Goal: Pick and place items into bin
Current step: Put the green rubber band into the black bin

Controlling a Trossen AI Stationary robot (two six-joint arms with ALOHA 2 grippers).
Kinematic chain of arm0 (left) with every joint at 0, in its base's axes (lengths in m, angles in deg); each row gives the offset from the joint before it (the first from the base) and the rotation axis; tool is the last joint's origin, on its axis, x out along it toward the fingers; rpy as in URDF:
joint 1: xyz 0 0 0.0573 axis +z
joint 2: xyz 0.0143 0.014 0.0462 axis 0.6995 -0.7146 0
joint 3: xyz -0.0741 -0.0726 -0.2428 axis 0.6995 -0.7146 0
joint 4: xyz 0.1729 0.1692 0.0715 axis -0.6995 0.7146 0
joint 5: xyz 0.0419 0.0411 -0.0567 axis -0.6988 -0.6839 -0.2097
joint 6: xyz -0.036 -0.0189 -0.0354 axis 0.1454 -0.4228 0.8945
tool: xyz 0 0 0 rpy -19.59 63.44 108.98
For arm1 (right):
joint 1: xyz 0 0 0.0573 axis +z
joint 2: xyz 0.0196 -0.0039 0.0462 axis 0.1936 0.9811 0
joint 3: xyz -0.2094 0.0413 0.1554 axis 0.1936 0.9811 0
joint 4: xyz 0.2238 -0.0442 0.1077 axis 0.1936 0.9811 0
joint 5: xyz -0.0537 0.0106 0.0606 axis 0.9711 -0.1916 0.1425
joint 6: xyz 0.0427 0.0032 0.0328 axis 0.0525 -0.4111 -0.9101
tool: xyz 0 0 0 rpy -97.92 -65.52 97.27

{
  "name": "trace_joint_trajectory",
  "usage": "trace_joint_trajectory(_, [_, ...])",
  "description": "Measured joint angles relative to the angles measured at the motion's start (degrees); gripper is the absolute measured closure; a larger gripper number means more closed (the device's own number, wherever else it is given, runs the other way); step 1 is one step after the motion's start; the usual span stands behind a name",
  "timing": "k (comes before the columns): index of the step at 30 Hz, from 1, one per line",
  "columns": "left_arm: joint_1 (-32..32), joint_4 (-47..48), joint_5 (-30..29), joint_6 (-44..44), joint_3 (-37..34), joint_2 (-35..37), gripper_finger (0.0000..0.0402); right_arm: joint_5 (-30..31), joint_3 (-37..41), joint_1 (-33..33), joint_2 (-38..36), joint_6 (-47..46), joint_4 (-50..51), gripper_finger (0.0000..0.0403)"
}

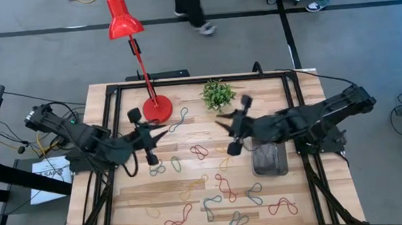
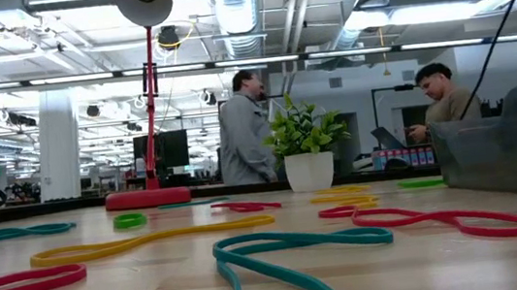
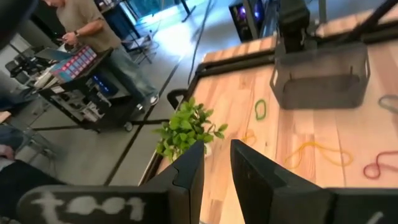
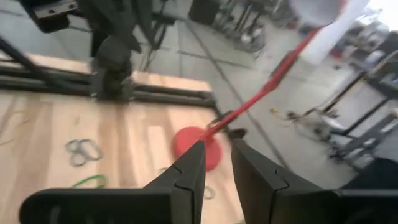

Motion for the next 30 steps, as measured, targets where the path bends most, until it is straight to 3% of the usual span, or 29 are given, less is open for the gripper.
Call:
trace_joint_trajectory(3, [0.33,-0.52,0.53,0.16,0.0,-1.81,0.0331,-2.4,0.04,-0.96,2.64,-1.03,0.4,0.0332])
trace_joint_trajectory(11, [0.95,-1.41,1.09,0.34,0.0,-3.5,0.0331,-2.04,-0.07,-1.71,4.68,-0.66,-2.44,0.0332])
trace_joint_trajectory(18, [0.98,-1.65,-5.46,0.05,0.0,-3.45,0.0331,-2.1,-0.02,-0.48,3.49,6.8,-2.83,0.0332])
trace_joint_trajectory(25, [1.96,-1.64,-8.28,1.39,0.0,-3.47,0.0331,-2.27,-0.06,0.32,4.21,-4.12,-3.03,0.0332])
trace_joint_trajectory(30, [4.23,-1.62,-6.75,0.56,0.0,-3.5,0.0331,-3.11,-0.07,0.1,5.41,-4.71,-1.79,0.0332])
